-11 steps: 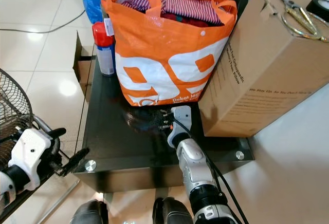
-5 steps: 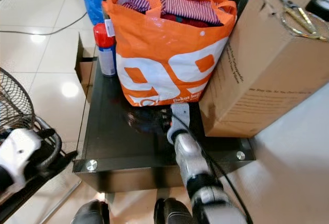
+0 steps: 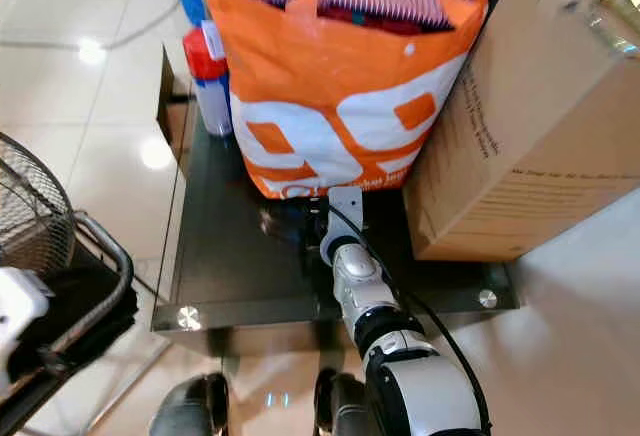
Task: Hang keys on a hook
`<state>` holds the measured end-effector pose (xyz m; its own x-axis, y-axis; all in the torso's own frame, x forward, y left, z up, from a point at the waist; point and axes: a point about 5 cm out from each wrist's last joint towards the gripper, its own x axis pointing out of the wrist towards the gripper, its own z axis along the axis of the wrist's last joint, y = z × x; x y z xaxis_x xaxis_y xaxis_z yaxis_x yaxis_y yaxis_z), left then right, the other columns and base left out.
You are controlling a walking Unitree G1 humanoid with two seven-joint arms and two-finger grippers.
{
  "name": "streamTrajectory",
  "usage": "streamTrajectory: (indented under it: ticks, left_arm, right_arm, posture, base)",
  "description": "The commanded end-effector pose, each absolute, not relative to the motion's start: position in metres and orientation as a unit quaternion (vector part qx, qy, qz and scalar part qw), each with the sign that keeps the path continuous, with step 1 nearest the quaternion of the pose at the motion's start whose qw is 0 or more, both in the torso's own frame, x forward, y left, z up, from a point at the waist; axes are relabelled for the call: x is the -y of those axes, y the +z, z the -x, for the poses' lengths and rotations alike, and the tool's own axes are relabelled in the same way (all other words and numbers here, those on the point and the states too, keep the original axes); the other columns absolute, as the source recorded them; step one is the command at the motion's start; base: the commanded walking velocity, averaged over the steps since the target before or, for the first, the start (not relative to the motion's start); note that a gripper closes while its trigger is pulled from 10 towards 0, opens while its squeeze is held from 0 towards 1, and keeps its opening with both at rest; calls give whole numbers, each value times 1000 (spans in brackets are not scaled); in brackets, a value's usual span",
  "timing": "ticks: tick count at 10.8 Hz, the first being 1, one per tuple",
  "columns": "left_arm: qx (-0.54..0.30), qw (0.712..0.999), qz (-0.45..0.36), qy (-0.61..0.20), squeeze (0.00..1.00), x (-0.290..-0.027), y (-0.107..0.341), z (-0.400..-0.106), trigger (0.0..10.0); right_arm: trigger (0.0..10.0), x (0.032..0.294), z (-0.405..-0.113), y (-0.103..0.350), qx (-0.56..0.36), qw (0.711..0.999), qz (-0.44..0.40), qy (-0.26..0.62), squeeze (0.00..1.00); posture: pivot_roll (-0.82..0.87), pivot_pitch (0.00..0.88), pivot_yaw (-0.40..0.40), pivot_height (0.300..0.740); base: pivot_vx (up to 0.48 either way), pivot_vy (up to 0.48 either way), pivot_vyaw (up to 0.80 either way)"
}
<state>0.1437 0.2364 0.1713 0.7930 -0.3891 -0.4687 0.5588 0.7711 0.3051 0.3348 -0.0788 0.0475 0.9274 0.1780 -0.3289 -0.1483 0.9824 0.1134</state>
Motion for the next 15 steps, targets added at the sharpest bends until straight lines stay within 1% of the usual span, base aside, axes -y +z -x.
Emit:
streamTrajectory:
  ticks: [1,2,3,7,9,10,11,12,15]
  left_arm:
    - [-199,919,-223,-259,482,-237,176,-139,10000]
    - [-202,919,-224,-255,478,-239,179,-135,10000]
    - [-205,919,-224,-253,478,-239,181,-131,10000]
    - [-217,918,-223,-245,478,-241,188,-120,10000]
    - [-223,918,-223,-243,482,-241,189,-116,10000]
    - [-224,917,-222,-243,478,-241,189,-115,10000]
    - [-226,918,-220,-242,482,-240,189,-114,10000]
    - [-226,918,-219,-242,482,-239,189,-113,10000]
    - [-226,919,-215,-242,475,-236,188,-113,10000]
  right_arm:
    - [10000,85,-334,45,-176,982,-41,63,1000]
    - [10000,88,-335,44,-175,983,-31,47,969]
    - [10000,93,-335,44,-171,984,-32,29,0]
    - [10000,94,-341,52,-158,984,-87,9,0]
    - [10000,93,-345,56,-157,983,-91,12,0]
    - [4745,94,-345,56,-160,983,-87,15,0]
    - [941,95,-345,56,-163,983,-86,17,0]
    - [0,94,-345,55,-165,982,-87,21,0]
    - [0,91,-341,50,-175,981,-79,38,0]
  posture:
    - [181,319,-62,732]
    - [184,323,-63,732]
    - [189,324,-64,732]
    - [210,339,-65,732]
    - [214,341,-69,732]
    - [214,340,-71,732]
    - [214,340,-72,732]
    - [212,340,-74,732]
    - [210,336,-78,732]
  base:
    - [0,0,0]
    - [0,0,0]
    - [0,0,0]
    - [0,0,0]
    - [0,0,0]
    - [0,0,0]
    - [0,0,0]
    - [0,0,0]
    - [0,0,0]
